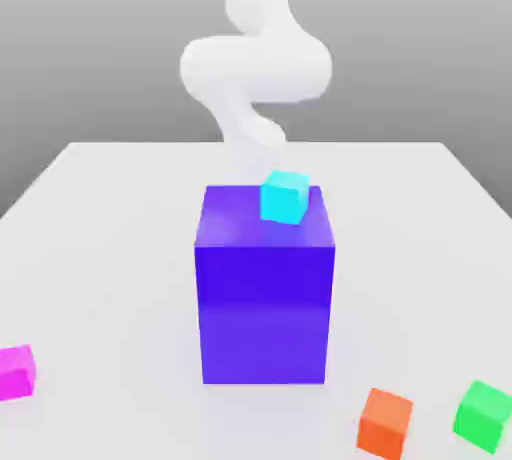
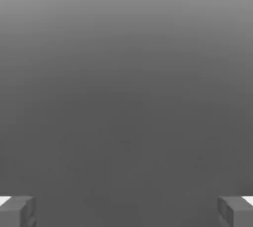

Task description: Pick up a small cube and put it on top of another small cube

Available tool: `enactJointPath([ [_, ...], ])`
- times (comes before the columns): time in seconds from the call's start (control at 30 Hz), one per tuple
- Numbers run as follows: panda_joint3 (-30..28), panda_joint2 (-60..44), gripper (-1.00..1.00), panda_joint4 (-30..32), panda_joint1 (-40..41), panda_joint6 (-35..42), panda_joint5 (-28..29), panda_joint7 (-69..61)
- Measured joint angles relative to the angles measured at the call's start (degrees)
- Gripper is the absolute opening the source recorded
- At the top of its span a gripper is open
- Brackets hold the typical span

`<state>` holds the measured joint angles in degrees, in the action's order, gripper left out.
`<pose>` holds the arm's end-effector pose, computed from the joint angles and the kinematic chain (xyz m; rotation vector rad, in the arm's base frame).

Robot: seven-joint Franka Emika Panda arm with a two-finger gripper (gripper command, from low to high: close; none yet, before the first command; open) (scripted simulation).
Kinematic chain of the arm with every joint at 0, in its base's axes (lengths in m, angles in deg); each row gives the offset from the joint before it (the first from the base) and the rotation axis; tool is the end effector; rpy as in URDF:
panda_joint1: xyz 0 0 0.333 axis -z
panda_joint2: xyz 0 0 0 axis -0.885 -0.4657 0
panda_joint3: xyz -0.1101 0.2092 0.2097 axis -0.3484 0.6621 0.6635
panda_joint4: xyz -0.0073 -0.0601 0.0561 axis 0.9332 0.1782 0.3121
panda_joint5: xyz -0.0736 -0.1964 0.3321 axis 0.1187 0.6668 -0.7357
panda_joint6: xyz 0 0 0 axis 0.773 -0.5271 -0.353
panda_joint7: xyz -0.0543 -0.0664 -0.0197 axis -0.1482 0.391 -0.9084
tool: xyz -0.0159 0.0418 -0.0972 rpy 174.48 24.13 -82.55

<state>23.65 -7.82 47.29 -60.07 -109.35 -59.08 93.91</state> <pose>0.3795 -0.0235 0.6775 -2.4196 1.1733 -0.9443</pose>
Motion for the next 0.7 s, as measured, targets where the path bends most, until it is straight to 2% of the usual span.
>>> enactJointPath([
  [0.43,-6.9,-27.3,0.0,2.4,10.3,-9.8,-1.9,13.2],
  [0.7,-11.2,-44.0,0.0,3.8,17.5,-15.7,-5.3,19.5],
])
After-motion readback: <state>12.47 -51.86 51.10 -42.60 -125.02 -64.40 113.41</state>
